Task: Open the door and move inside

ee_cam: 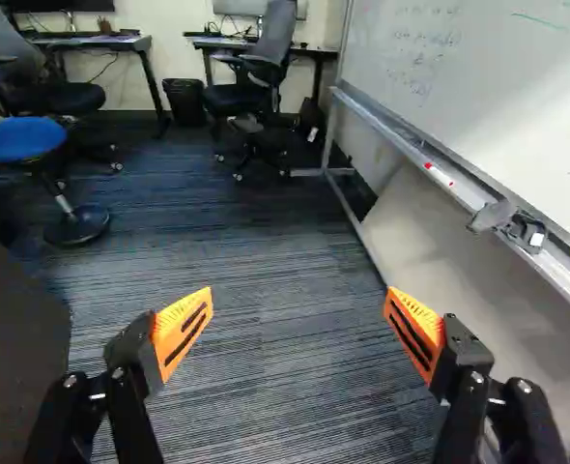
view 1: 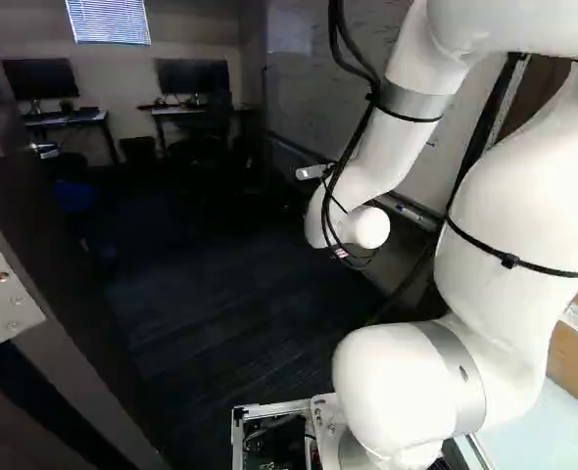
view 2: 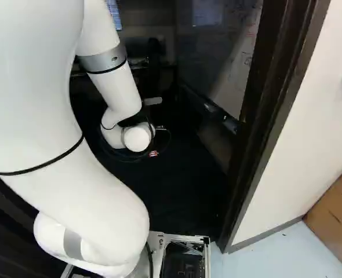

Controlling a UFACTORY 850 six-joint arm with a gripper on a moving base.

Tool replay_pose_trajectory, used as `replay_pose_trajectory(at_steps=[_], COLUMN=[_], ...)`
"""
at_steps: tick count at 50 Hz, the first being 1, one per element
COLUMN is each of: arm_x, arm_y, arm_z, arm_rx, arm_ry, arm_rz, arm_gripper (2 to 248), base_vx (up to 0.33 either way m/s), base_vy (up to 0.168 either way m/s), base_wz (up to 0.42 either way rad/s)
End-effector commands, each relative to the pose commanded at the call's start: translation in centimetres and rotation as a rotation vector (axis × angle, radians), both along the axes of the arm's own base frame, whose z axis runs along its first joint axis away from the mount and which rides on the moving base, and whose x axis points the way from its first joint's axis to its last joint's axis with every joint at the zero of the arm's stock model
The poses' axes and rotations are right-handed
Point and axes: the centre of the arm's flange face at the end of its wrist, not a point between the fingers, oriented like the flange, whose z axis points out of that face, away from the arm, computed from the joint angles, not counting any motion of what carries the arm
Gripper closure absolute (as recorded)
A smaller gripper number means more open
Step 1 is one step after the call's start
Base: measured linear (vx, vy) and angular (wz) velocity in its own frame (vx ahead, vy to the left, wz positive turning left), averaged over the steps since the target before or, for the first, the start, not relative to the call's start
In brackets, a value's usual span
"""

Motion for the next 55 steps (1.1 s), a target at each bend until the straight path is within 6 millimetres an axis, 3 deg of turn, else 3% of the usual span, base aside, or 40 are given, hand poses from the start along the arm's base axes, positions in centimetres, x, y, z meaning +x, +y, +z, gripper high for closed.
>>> replay_pose_trajectory(at_steps=[55], arm_x=[0.0], arm_y=[0.0], arm_z=[0.0], arm_rx=[0.0], arm_ry=[0.0], arm_rz=[0.0], arm_gripper=[3], base_vx=[0.064], base_vy=[0.018], base_wz=[0.279])
